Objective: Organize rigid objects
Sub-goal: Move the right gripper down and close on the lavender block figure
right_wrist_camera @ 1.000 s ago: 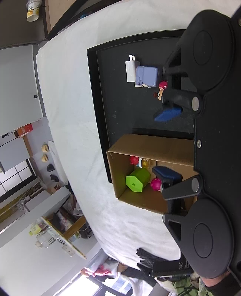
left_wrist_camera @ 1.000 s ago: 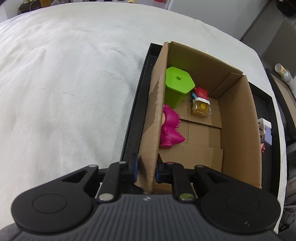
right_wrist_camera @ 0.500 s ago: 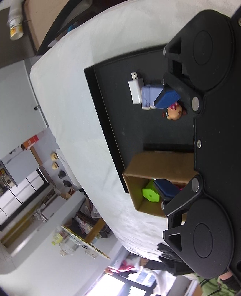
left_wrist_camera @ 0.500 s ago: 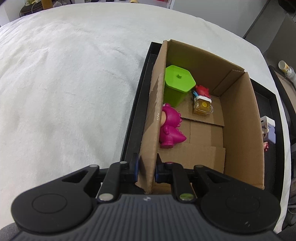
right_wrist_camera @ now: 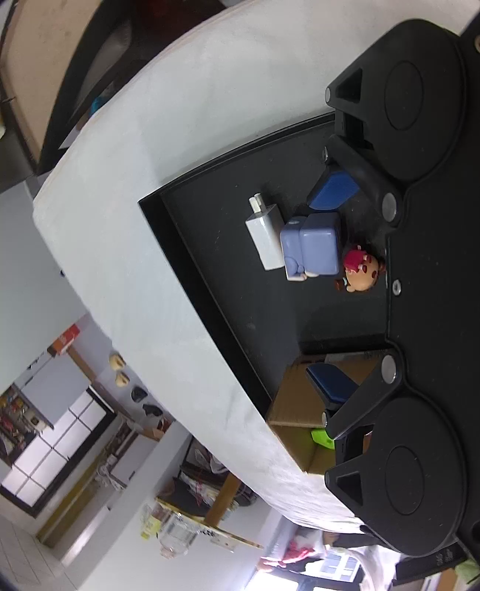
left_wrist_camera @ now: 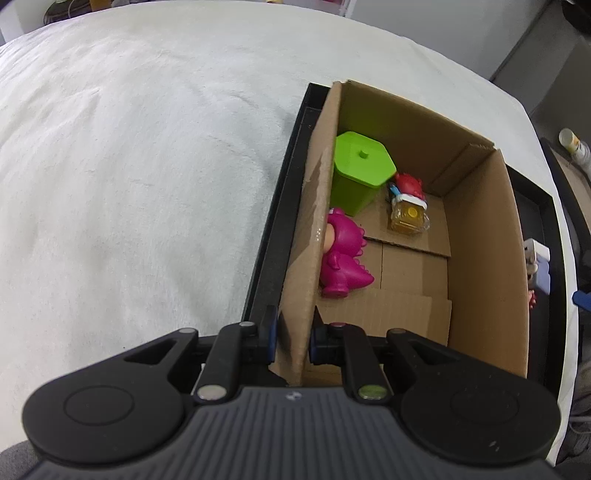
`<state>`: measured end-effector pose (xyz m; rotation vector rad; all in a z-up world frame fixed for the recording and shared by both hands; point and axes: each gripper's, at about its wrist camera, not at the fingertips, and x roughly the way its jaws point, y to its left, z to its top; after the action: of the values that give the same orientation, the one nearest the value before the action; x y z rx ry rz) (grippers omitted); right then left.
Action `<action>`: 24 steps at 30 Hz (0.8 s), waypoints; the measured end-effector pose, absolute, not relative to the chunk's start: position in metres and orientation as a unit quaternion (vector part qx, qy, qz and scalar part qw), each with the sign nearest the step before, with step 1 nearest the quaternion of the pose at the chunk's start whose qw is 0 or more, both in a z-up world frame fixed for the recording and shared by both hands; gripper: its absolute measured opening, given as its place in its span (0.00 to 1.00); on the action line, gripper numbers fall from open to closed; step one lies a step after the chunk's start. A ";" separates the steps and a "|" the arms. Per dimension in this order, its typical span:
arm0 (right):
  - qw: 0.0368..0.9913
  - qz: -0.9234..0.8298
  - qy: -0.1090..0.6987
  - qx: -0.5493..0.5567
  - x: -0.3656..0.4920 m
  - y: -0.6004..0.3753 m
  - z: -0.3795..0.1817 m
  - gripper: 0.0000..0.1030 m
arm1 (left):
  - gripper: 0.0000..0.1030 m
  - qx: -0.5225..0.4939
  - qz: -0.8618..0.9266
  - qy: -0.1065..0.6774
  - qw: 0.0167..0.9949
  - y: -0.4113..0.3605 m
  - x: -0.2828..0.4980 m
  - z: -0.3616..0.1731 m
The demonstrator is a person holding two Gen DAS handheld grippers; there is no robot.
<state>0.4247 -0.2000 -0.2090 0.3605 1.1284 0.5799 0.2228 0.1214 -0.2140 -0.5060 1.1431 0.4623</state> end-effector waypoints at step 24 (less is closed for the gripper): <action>0.812 0.254 0.524 0.032 0.422 -0.164 -0.245 0.43 | 0.14 -0.224 0.217 0.507 0.804 0.120 0.216 -0.212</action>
<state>0.4222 -0.1640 -0.2453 0.0693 1.1196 0.5426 0.2158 0.1204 -0.2115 -0.4793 1.0854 0.4638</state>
